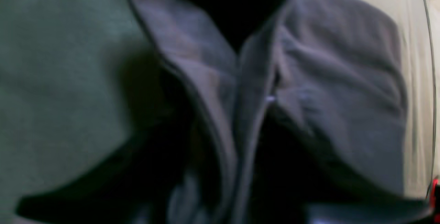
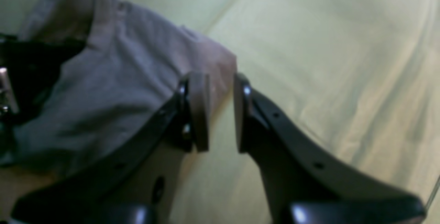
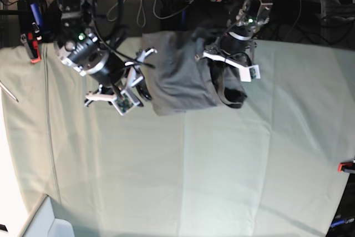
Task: Layout the t-shirt on the table in an organized manner, then fold the t-shirt properly
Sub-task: 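Lift and fold the bundle over with the left gripper, then release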
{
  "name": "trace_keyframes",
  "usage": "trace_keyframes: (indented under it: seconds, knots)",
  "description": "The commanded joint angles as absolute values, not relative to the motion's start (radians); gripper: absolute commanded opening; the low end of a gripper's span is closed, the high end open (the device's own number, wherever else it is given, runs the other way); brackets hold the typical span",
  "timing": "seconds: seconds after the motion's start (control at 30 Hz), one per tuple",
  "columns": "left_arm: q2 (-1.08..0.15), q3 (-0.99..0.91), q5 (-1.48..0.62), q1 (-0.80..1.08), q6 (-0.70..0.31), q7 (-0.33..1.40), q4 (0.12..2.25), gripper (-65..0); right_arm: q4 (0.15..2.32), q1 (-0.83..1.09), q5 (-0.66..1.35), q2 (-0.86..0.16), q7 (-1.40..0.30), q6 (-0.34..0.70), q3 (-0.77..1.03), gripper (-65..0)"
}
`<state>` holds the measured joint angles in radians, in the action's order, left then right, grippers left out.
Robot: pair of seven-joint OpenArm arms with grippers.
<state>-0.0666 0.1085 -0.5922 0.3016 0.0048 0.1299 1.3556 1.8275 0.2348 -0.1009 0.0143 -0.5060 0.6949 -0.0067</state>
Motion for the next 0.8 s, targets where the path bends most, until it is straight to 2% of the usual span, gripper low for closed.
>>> trace_keyframes:
  seconds: [0.0, 0.23, 0.33, 0.57, 0.77]
  knots:
    - [-0.064, 0.114, -0.595, 0.275, -0.005, 0.12, 1.369, -65.0, 1.857, 0.232, -0.09, 0.016, -0.483, 0.698, -0.005, -51.7]
    - [-0.073, 0.122, -0.582, 0.163, -0.005, 0.125, 1.366, -65.0, 1.879, 0.262, -0.09, 0.015, -0.483, 0.698, 0.036, -51.7]
    - [-0.113, 0.182, -0.578, 0.059, -0.007, 0.206, 1.322, -65.0, 1.879, 0.262, -0.09, 0.015, -0.483, 0.698, 0.062, -51.7]
    - [-0.217, 0.576, -0.558, -0.294, -0.007, 0.265, 1.076, -65.0, 1.891, 0.271, -0.09, 0.015, -0.484, 0.698, 0.128, -51.8]
    - [-0.225, 0.954, -0.556, -0.568, -0.019, 0.259, 0.961, -65.0, 1.893, 0.288, -0.09, 0.015, -0.484, 0.698, 0.168, -51.9]
